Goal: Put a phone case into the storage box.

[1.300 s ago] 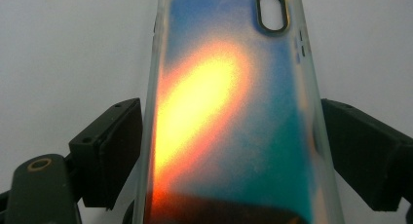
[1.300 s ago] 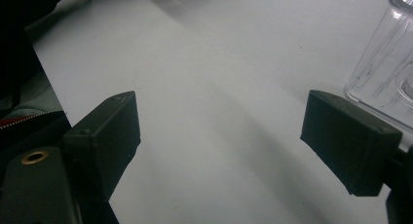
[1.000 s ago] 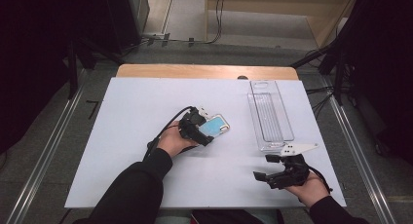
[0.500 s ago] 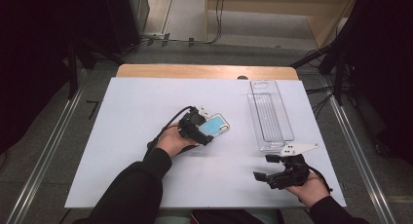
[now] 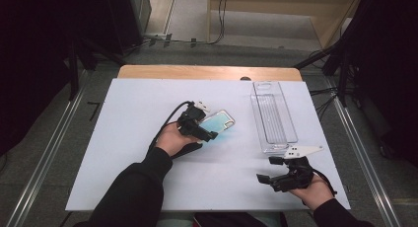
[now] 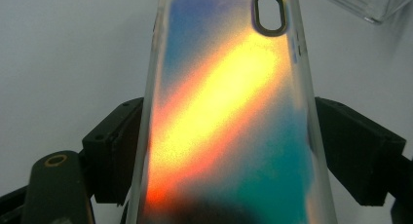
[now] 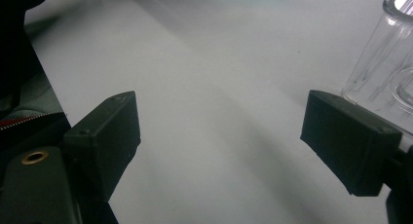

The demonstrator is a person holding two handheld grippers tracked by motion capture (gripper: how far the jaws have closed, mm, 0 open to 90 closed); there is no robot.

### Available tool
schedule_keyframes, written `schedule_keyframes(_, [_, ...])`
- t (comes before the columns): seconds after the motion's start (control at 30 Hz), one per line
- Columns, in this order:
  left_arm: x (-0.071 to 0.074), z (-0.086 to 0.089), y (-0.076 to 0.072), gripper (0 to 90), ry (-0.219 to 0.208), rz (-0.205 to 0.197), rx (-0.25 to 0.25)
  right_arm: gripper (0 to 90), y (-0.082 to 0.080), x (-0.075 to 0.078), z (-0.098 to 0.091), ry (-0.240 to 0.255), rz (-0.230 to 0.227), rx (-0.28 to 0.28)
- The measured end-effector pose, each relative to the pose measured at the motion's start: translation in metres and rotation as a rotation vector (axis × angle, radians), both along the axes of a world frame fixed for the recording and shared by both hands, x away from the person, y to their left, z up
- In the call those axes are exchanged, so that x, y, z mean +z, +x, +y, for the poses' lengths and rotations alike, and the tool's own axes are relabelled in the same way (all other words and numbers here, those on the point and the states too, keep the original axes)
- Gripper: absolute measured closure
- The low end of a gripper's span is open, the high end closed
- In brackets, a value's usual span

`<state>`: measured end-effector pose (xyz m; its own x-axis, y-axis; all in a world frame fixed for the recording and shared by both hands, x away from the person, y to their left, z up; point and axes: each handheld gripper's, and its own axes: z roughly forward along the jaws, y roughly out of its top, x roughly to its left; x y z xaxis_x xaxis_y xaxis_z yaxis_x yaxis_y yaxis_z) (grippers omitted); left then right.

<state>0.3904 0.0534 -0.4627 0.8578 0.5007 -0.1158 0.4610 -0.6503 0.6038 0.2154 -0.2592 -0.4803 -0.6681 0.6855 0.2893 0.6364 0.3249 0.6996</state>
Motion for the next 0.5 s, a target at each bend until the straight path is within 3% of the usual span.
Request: schedule_keyframes(0.5, [0.019, 0.023, -0.008, 16.5, -0.047, 0.072, 0.051, 12.6, 0.0, 0.001, 0.0, 0.002, 0.0, -0.005])
